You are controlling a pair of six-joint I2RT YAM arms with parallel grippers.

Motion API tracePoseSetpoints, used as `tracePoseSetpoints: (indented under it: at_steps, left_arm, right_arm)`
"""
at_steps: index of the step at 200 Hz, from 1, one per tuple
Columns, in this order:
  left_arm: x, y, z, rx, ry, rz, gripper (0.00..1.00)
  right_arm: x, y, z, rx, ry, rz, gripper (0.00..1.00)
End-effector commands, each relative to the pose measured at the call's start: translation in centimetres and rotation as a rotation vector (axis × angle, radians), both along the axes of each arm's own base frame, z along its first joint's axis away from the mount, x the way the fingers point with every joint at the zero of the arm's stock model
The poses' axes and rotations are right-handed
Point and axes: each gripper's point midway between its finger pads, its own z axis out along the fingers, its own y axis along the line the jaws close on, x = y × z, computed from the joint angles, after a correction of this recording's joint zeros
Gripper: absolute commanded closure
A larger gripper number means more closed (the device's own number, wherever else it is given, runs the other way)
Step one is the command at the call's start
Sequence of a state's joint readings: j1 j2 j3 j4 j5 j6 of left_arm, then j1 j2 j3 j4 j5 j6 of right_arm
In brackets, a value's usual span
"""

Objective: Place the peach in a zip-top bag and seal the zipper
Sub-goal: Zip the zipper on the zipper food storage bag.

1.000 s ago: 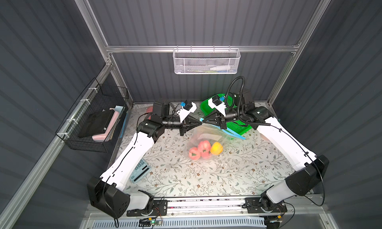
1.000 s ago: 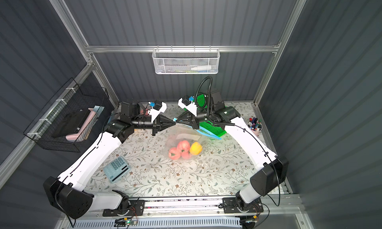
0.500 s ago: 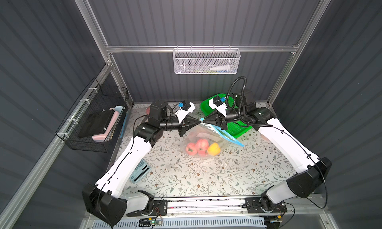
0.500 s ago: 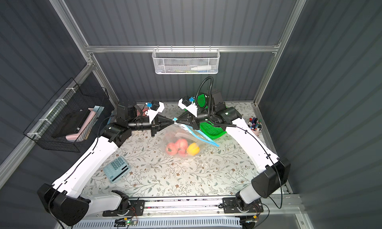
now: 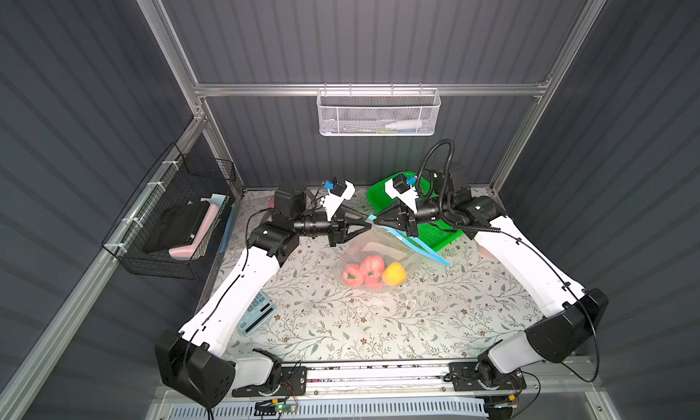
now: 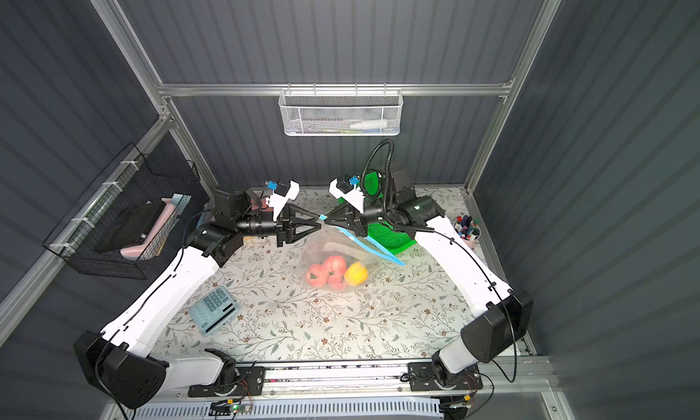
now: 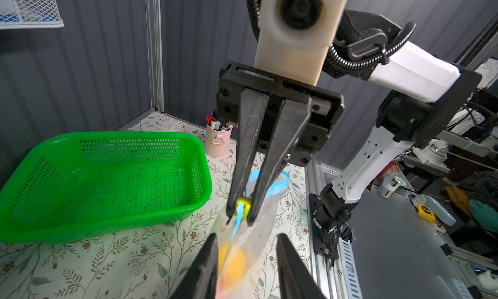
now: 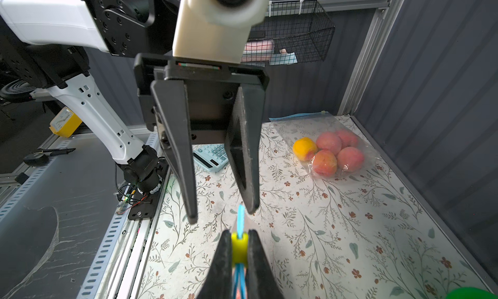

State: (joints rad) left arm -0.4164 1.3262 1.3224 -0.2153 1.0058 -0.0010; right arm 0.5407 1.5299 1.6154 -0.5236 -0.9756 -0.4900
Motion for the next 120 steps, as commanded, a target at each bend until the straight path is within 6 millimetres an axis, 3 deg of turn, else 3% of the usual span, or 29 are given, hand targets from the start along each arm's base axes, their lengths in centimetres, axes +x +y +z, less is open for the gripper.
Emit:
tracePoseSetpoints:
  at_steps: [1, 43, 81, 104, 120]
  left_arm:
    - [0.20, -0.40, 1.72, -0.044, 0.014, -0.028, 0.67]
    - [0.18, -0.69, 1.69, -0.052, 0.021, -0.059, 0.88]
    - [-0.24, -0.65, 1.85, -0.056, 0.002, -0.077, 1.00]
    - [-0.36, -0.55, 1.76, -0.055, -0.012, -0.073, 1.00]
    - [-0.41, -0.41, 1.62, -0.052, -0.026, -0.064, 1.00]
  right_arm:
    - [-0.27, 0.36, -0.04, 0.014, 0.003, 0.033, 0.90]
    - [-0.30, 0.42, -0.15, 0.012, 0.005, 0.035, 0.90]
    - [-0.29, 0.39, -0.26, 0.007, 0.001, 0.033, 0.90]
    - [-0.04, 0.30, -0.48, -0.006, 0.002, 0.014, 0.86]
    - [0.15, 0.22, -0.52, -0.013, 0.007, -0.005, 0.77]
